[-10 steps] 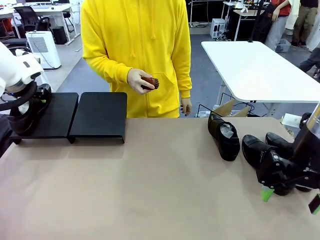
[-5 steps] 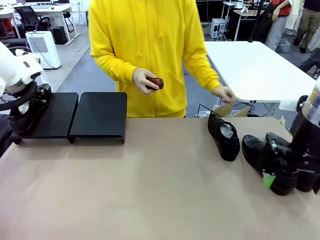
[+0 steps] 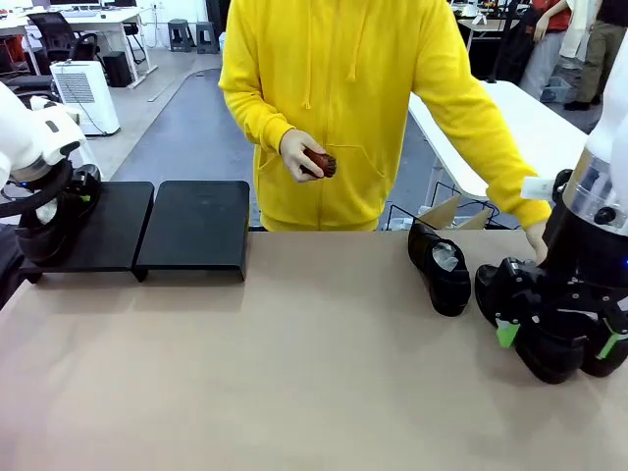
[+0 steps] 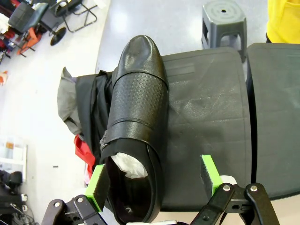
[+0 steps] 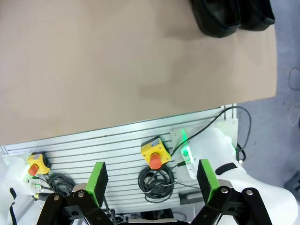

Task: Organize the shoes by placing them on the stand.
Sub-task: Pick up one Shoe and place it in the middle of the table.

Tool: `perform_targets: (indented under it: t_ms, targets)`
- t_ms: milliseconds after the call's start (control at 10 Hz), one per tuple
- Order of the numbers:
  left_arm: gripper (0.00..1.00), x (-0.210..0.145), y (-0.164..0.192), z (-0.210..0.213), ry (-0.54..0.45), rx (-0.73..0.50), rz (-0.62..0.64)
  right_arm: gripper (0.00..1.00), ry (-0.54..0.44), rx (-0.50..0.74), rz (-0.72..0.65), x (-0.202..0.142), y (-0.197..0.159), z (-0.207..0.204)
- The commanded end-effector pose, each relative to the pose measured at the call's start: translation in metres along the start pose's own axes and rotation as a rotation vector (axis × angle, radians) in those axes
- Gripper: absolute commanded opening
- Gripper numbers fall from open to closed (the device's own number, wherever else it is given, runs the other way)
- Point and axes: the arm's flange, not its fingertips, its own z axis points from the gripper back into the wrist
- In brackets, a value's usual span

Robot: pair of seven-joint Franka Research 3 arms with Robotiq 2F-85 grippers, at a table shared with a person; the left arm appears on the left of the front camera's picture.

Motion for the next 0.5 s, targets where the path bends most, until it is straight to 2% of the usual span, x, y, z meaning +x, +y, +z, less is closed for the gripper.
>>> perform_targets:
  t_ms: [0,400]
  targets:
    - [1.00,0.0009,0.0030,0.0017,-0.004,0.003,-0.010,1.00,-0.007,-0.003,-0.011,-0.0036,-0.0035,0.0016]
    - [1.00,0.0009,0.0030,0.0017,-0.004,0.003,-0.010,1.00,-0.007,-0.003,-0.011,-0.0036,-0.0035,0.0016]
